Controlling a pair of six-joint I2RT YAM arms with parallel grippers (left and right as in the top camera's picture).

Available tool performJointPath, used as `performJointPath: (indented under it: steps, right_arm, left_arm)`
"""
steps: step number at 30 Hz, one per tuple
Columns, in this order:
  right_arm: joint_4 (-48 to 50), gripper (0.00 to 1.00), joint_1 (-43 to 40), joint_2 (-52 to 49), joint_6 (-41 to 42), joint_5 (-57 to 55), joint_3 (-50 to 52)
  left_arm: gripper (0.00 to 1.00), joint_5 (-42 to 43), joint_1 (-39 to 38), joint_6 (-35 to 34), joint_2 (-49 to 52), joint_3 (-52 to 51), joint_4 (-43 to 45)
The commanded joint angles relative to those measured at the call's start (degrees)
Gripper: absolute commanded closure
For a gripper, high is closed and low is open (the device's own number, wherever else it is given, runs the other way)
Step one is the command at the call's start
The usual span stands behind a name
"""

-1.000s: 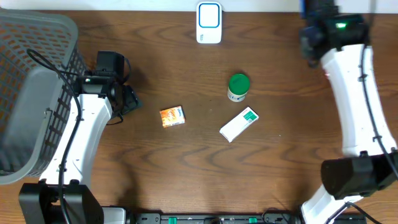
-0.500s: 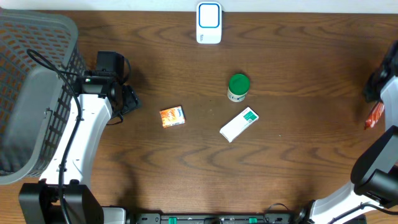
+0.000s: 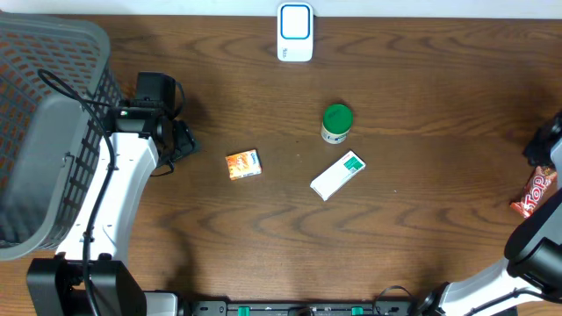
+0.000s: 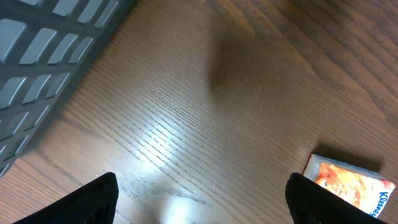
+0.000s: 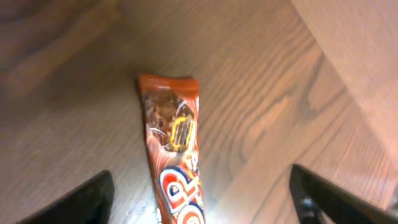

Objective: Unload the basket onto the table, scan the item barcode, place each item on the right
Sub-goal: 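Carry the TOP bar to the table's right edge and release it, then reach the right gripper to the green-capped bottle and grasp it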

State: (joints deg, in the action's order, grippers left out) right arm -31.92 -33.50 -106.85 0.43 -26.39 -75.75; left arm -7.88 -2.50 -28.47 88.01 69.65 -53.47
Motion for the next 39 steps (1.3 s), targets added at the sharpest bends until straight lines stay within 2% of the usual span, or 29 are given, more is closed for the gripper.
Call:
performJointPath:
  steps: [1,8,12,13,15,18,23,26,31,36,39]
  right_arm:
    - [-2.1,0.01,3.9,5.6,0.8,2.5,-7.1]
    - [-8.6,0.01,15.1,16.0,2.6,30.7,-13.0]
    - [-11.3,0.01,22.3,17.7,12.5,43.8,-13.0]
    - [-13.2,0.01,24.1,17.6,15.7,43.7,-13.0]
    - [-20.2,0.01,28.9,17.0,27.9,38.8,-13.0]
    - [-24.8,0.01,35.9,16.5,28.7,38.2,-13.0]
    - [-22.5,0.01,43.6,16.0,30.0,36.8,-13.0]
    - [-24.1,0.01,47.8,14.5,44.7,32.6,-13.0]
    - [-24.5,0.05,52.9,9.4,57.7,27.9,-13.4]
    - [-25.9,0.03,54.8,1.4,61.6,26.6,-17.7]
    - [-30.0,0.01,55.0,-4.5,61.9,25.4,-24.5]
  left_arm:
    - [0.14,-0.7,0.2,0.2,0.0,-0.4,-0.1]
    - [0.14,-0.7,0.2,0.2,0.0,-0.4,-0.1]
    - [0.14,-0.7,0.2,0.2,0.0,-0.4,-0.1]
    - [0.14,-0.7,0.2,0.2,0.0,-0.4,-0.1]
    - [0.14,-0.7,0.2,0.2,0.0,-0.4,-0.1]
    - [0.14,-0.7,0.2,0.2,0.0,-0.4,-0.1]
    - [0.14,-0.7,0.2,0.2,0.0,-0.4,-0.1]
    - [0.14,-0.7,0.2,0.2,0.0,-0.4,-0.1]
    - [0.14,-0.7,0.2,0.2,0.0,-0.4,-0.1]
    - [0.14,-0.7,0.2,0.2,0.0,-0.4,-0.1]
    - [0.14,-0.7,0.2,0.2,0.0,-0.4,-0.1]
